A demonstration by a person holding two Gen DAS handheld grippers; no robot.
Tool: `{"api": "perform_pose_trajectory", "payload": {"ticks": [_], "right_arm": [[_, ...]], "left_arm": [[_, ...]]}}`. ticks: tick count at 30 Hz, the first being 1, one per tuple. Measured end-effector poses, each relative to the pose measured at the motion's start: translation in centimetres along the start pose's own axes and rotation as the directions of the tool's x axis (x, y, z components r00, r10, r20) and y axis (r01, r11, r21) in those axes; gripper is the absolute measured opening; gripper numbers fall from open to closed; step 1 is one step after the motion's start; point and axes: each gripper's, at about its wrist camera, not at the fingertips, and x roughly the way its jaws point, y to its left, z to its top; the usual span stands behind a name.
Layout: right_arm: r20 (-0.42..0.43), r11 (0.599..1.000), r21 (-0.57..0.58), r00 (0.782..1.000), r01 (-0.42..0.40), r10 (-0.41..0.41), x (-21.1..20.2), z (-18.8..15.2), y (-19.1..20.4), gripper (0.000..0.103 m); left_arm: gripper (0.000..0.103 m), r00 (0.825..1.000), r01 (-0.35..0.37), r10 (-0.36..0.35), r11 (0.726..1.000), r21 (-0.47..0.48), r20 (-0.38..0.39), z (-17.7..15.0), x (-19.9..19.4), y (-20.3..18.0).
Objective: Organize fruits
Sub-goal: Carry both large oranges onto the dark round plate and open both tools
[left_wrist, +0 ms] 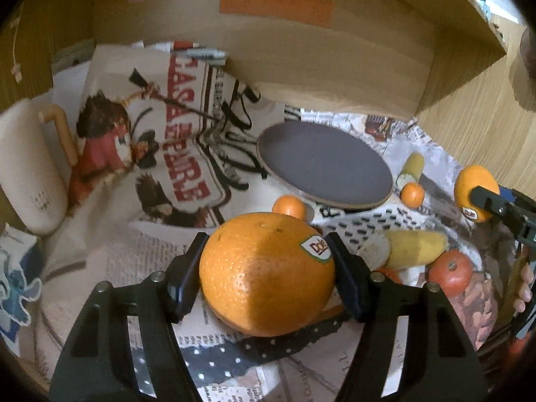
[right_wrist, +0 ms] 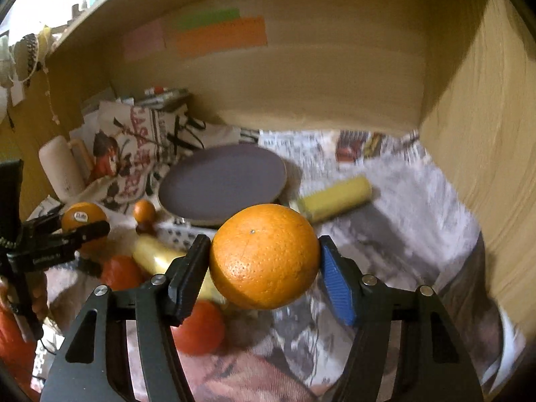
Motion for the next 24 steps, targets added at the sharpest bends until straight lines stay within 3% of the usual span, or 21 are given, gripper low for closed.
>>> {"api": "perform_pose_trajectory", "payload": {"ticks": [12,24], "right_arm": [[0.085,0.997,-0.070,0.996,-0.019,0.025,0.9,4.9,2.1,0.062],[0.091,0.995,-0.089,0.994,-0.049,0.057,3.5,8.7,2.7,0.062]], "left_arm": [[0.069,0.991,-0.018,0.010,0.998,0.066,0.134,3.8,-2.0,-0.5],[0.069,0.985,0.008,-0.023,0.996,0.091,0.169,7.9,-1.0,-1.9]]}}
